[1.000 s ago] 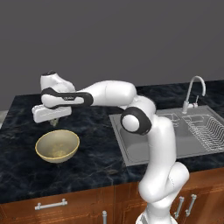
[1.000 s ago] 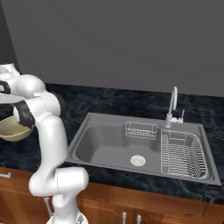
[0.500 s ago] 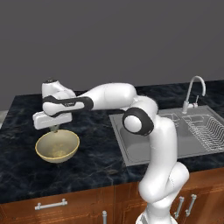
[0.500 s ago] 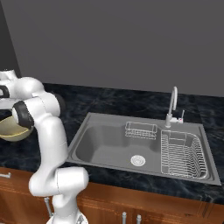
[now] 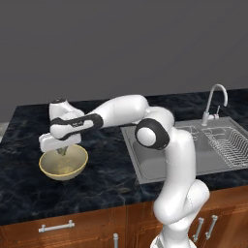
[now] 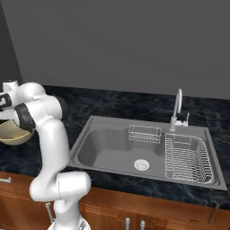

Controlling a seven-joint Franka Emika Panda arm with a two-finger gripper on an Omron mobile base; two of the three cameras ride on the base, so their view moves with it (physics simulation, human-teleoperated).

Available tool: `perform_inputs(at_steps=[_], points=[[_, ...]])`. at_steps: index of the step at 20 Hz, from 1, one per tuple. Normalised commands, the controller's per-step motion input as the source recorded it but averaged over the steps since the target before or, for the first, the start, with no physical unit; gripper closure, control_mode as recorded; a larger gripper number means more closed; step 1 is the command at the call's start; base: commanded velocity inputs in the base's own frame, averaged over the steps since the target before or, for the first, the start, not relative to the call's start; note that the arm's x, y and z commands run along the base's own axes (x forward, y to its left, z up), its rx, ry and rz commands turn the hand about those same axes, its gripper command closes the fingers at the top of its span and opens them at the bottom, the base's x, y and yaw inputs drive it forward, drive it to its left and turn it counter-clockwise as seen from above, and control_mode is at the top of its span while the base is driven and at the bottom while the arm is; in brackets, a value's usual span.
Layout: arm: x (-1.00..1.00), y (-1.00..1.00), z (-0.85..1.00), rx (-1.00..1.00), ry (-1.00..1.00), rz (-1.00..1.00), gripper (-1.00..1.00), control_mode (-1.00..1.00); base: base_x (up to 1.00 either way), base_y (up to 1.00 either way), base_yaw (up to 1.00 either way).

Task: Pick the tangerines from the cabinet and place them in one bowl. Pick the lemon wedge from the sink and place it in the other bowl.

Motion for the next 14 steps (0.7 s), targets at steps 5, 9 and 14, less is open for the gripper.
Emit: perform_inputs(at_steps=[5, 9, 14], points=[[-0.04, 0.0, -0.17, 0.0, 0.0, 0.0, 1.0, -1.0, 0.0, 0.0, 0.0], [-0.08, 0.0, -0.04, 0.0, 0.0, 0.0, 1.0, -1.0, 0.0, 0.0, 0.0], [-0.1, 0.0, -0.12, 0.0, 0.0, 0.0, 1.0, -1.0, 0.0, 0.0, 0.0]])
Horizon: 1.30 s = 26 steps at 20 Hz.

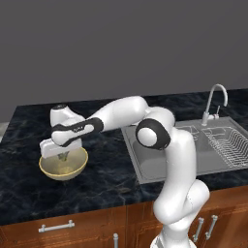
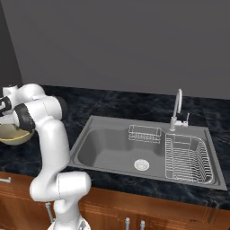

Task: Pick the tangerines from the cabinet and place them in one bowl. Pick the lemon wedge from the sink and place it in the other bowl.

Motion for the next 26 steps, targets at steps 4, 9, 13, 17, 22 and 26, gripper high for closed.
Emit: perform_inputs(at_steps=[4, 9, 13, 17, 22, 26], points=[[-0.09, 0.0, -0.19, 0.0, 0.0, 0.0, 1.0, -1.0, 0.0, 0.0, 0.0], [0.0, 0.0, -0.12, 0.0, 0.0, 0.0, 1.0, -1.0, 0.0, 0.0, 0.0], [0.0, 0.0, -0.1, 0.0, 0.0, 0.0, 1.0, -1.0, 0.0, 0.0, 0.0], [-0.02, 0.0, -0.05, 0.0, 0.0, 0.0, 1.0, -1.0, 0.0, 0.0, 0.0], [0.0, 0.0, -0.01, 0.0, 0.0, 0.0, 1.0, -1.0, 0.0, 0.0, 0.0], [0.0, 0.0, -0.01, 0.0, 0.0, 0.0, -1.0, -1.0, 0.0, 0.0, 0.0]])
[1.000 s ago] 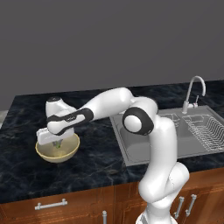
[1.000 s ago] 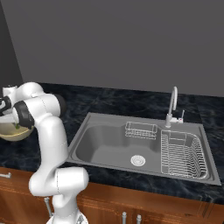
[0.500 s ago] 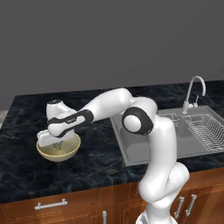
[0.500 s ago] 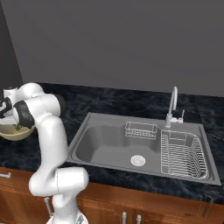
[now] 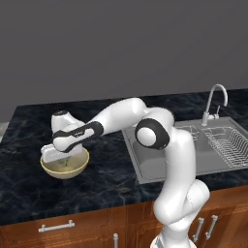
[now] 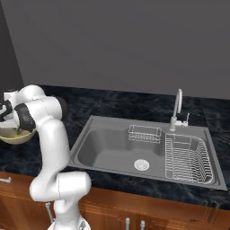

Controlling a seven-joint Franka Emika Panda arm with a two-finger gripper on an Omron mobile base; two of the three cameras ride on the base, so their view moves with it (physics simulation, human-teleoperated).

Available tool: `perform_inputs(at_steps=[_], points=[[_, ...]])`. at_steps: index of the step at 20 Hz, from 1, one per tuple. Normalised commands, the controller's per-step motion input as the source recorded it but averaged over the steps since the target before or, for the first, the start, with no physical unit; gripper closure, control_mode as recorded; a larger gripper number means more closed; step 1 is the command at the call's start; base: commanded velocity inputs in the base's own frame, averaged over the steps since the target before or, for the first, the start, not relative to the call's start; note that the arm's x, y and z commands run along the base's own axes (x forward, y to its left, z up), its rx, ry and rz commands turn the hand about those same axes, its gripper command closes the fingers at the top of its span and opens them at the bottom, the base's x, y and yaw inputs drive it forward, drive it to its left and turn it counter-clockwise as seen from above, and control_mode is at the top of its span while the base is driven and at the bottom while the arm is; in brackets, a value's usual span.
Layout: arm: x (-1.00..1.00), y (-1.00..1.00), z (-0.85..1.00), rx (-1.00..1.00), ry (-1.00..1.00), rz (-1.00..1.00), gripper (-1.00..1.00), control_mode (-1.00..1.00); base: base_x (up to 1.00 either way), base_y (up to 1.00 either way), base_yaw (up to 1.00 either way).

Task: Pick the tangerines from the cabinet and place them in one bowl. Pick the lemon wedge from the sink and place it in the other bowl.

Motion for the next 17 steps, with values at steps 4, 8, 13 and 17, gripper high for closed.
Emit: perform_inputs(at_steps=[4, 8, 13, 17], points=[[0.0, 0.0, 0.0, 0.0, 0.0, 0.0, -1.0, -1.0, 0.0, 0.0, 0.0], [0.0, 0.0, -0.03, 0.0, -0.02, 0.0, -1.0, -1.0, 0.0, 0.0, 0.0], [-0.03, -0.05, 0.4, 0.0, -0.08, 0.0, -1.0, -1.0, 0.0, 0.0, 0.0], [-0.18, -0.1, 0.71, 0.0, -0.15, 0.0, -1.0, -1.0, 0.0, 0.0, 0.0]])
